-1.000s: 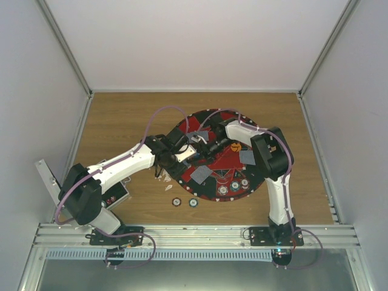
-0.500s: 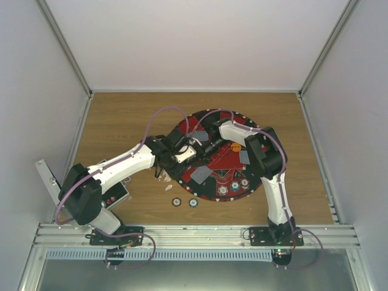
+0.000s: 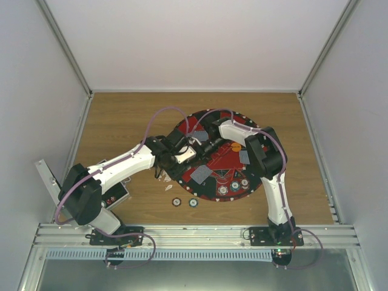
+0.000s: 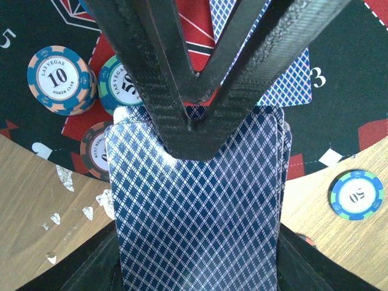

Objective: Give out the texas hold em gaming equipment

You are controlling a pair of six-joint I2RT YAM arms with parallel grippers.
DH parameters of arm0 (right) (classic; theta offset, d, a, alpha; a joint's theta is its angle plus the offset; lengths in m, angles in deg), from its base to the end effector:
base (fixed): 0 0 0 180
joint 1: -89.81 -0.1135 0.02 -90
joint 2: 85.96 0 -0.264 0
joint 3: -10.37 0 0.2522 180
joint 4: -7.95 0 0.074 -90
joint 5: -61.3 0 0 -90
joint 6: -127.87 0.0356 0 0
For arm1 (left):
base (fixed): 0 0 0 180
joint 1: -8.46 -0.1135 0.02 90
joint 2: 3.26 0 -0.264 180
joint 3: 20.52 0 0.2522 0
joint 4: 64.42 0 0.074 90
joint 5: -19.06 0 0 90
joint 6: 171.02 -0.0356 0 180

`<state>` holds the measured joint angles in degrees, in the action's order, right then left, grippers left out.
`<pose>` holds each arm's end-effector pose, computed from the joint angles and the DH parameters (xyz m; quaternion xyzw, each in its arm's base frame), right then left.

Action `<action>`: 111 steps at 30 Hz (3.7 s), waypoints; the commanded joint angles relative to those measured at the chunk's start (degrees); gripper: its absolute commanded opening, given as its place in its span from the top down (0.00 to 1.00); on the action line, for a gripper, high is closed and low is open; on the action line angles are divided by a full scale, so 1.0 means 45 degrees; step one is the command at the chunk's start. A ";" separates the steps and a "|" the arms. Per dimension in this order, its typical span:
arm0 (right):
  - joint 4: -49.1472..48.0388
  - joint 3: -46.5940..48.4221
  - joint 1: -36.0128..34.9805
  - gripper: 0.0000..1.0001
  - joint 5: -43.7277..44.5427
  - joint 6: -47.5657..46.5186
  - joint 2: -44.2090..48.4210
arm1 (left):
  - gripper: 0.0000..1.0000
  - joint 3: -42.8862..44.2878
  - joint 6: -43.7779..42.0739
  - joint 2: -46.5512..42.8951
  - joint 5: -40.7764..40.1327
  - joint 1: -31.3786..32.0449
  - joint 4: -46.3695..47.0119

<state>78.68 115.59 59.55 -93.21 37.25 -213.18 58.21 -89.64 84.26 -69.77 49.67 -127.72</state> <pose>0.3373 0.2340 0.1400 0.2128 -0.8183 -0.5106 0.1559 0.2188 -0.1926 0.2344 0.4176 0.8952 -0.0534 0.1466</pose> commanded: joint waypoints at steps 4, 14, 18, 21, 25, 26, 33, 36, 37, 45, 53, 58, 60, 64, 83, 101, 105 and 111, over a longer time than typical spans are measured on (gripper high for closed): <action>0.0194 -0.0166 0.0295 0.55 0.0850 -0.0116 0.0369 | 0.44 -0.0024 -0.0060 -0.0544 -0.0065 0.0041 0.0501; 0.0163 -0.0067 0.0533 0.70 0.0387 -0.0103 0.0657 | 0.44 -0.0046 -0.0057 -0.0555 -0.0079 0.0041 0.0491; 0.0048 -0.0070 0.0533 0.82 -0.0432 -0.0210 0.0869 | 0.44 -0.0043 -0.0056 -0.0525 -0.0077 0.0041 0.0501; 0.0016 -0.0071 0.0533 0.93 -0.0716 -0.0252 0.1044 | 0.44 -0.0068 -0.0057 -0.0524 -0.0045 0.0041 0.0511; -0.0079 -0.0165 0.0579 1.00 -0.0568 -0.0133 0.1270 | 0.44 -0.0063 -0.0057 -0.0525 -0.0046 0.0041 0.0502; -0.0152 -0.0236 0.0622 0.99 -0.0577 -0.0074 0.1331 | 0.44 -0.0063 -0.0057 -0.0525 -0.0052 0.0041 0.0501; -0.1113 -0.1044 0.1872 0.99 0.0647 0.0842 0.2158 | 0.44 -0.0063 -0.0057 -0.0527 -0.0065 0.0041 0.0501; -0.1360 -0.1761 0.3211 0.99 0.1401 0.0989 0.2765 | 0.44 -0.0063 -0.0065 -0.0543 -0.0118 0.0041 0.0481; -0.1360 -0.1966 0.3632 0.99 0.1606 0.0938 0.2951 | 0.44 -0.0068 -0.0058 -0.0544 -0.0122 0.0041 0.0481; -0.1298 -0.3406 0.3585 0.99 0.1265 -0.0195 0.3679 | 0.44 -0.0029 -0.0057 -0.0479 -0.0067 0.0041 0.0501; -0.1487 -0.3475 0.1747 0.99 0.2174 -0.0255 0.2709 | 0.44 -0.0043 -0.0076 -0.0528 -0.0064 0.0041 0.0482; -0.1320 -0.3467 0.1573 0.96 0.2853 -0.0478 0.2346 | 0.44 -0.0044 -0.0077 -0.0506 -0.0083 0.0041 0.0501; -0.1347 -0.3526 0.1525 0.87 0.3130 -0.0421 0.2300 | 0.44 -0.0025 -0.0094 -0.0476 -0.0086 0.0041 0.0486; -0.1279 -0.3279 0.1528 0.63 0.4049 -0.0208 0.2511 | 0.44 -0.0010 -0.0096 -0.0481 -0.0112 0.0041 0.0463; -0.1707 -0.1189 0.0459 0.15 0.0248 0.0529 0.2186 | 0.44 -0.0070 -0.0108 -0.0524 -0.0090 0.0041 0.0540; -0.0608 0.0203 -0.0356 0.36 0.0880 -0.0155 0.0537 | 0.44 -0.0082 -0.0096 -0.0505 -0.0032 0.0041 0.0592; -0.0624 0.0300 -0.0422 0.40 0.1213 -0.0025 0.0528 | 0.44 -0.0082 -0.0094 -0.0485 -0.0029 0.0041 0.0599; -0.0879 -0.0009 -0.0343 0.45 0.2537 0.0119 0.0993 | 0.44 -0.0085 -0.0096 -0.0487 -0.0053 0.0041 0.0574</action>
<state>74.84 115.55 58.21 -86.55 37.55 -209.63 58.14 -89.62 83.48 -69.97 49.67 -126.82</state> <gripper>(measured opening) 0.560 0.566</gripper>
